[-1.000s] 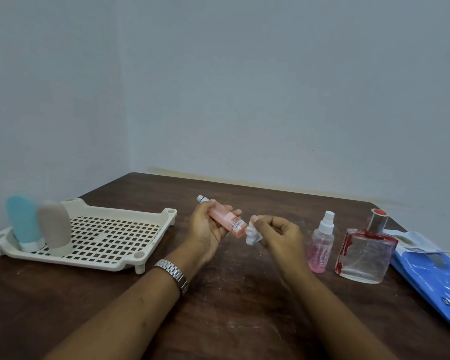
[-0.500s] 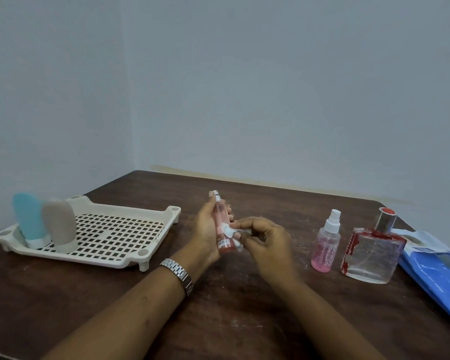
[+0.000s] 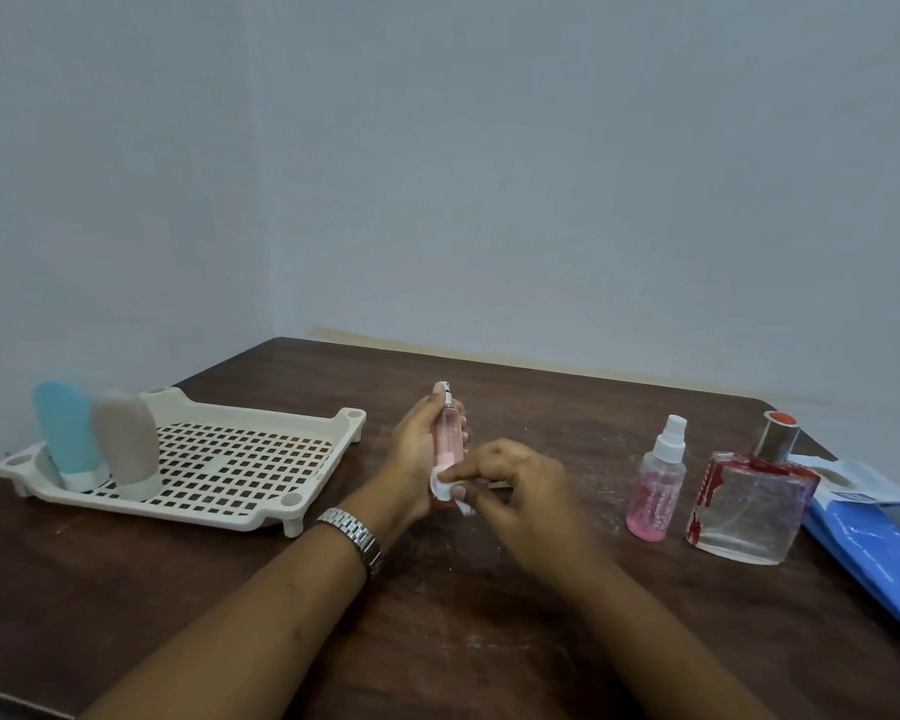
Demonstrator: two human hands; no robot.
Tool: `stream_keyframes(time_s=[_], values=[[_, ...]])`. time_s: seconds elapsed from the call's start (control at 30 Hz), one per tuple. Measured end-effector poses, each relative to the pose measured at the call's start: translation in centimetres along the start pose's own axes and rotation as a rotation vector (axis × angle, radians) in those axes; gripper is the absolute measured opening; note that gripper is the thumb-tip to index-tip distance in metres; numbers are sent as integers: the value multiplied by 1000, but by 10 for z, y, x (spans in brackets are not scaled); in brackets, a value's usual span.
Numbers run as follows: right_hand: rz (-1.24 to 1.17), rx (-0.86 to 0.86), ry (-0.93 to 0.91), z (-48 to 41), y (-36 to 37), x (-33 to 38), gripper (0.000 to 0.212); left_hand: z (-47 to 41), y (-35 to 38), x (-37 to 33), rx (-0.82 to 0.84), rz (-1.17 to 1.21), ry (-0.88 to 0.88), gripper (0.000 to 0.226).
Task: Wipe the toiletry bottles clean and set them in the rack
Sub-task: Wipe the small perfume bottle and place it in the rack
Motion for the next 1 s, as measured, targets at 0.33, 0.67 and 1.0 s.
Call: stream_keyframes(time_s=[0.33, 0.67, 1.0], values=[[50, -333, 41, 6, -42, -16, 18, 12, 35, 36, 319, -266, -145, 57], [-53, -39, 12, 4, -11, -5, 15, 8, 22, 0, 212, -252, 12, 69], [24, -374, 74, 10, -53, -24, 12, 29, 56, 19, 491, -698, 102, 82]])
Point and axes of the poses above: each hand's wrist, its own z-axis away from the middle knuckle, its own y-axis out of the palm, x = y × z, the point moved 10 cm from there along -z, towards the middle knuckle, and after that the axes turned 7 degrees about x, right-handed, at the moved point
